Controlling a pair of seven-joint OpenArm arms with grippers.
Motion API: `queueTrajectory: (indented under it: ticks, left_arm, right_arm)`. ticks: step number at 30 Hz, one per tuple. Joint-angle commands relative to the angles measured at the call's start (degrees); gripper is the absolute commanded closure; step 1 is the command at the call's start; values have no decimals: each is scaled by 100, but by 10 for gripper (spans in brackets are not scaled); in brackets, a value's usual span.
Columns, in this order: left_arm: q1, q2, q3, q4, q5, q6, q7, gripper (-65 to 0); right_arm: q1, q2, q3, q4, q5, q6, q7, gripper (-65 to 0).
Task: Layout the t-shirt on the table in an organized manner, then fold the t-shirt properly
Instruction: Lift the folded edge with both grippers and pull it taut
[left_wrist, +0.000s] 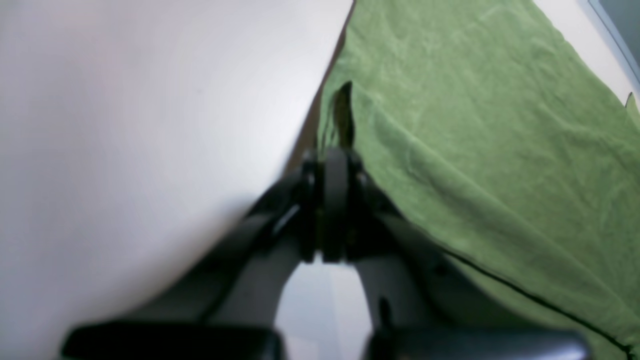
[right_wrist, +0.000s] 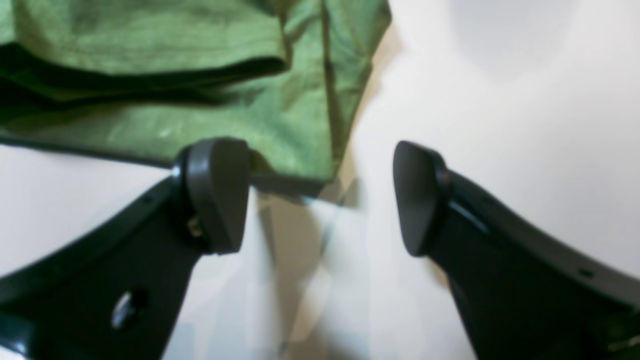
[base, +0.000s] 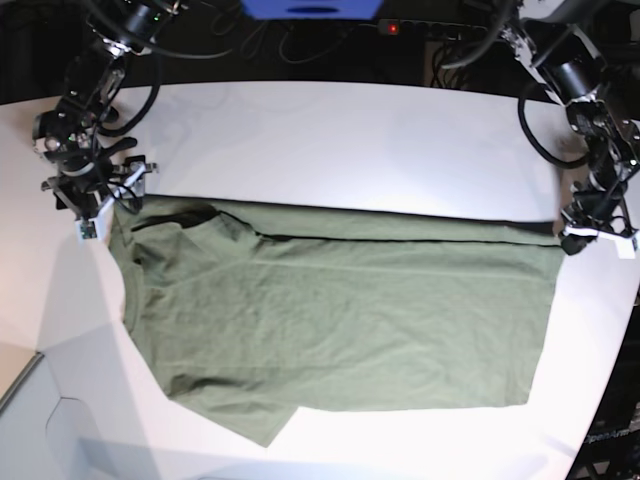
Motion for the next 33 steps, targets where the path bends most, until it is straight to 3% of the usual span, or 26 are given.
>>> queueTrajectory:
  ticks: [1,9,17,33]
  left_arm:
    - [-99,-105,-8,94,-98,-31,-126,-2]
    - [-99,-105,9,86,-98,-31,-126,-2]
    - [-55,-211,0,217,-98,-31,-73,-2]
    - [1176,-219,-26,1879,-142,-31,-64,-2]
  right_arm:
    - [47,40,-30,86,72,-23,106,-373]
    - [21,40,-206,86,63,-23,71,0]
    - [-217,48,-179,534,72,-23,71,0]
    - [-1439,48,-171,2011,80,-23,62,0]
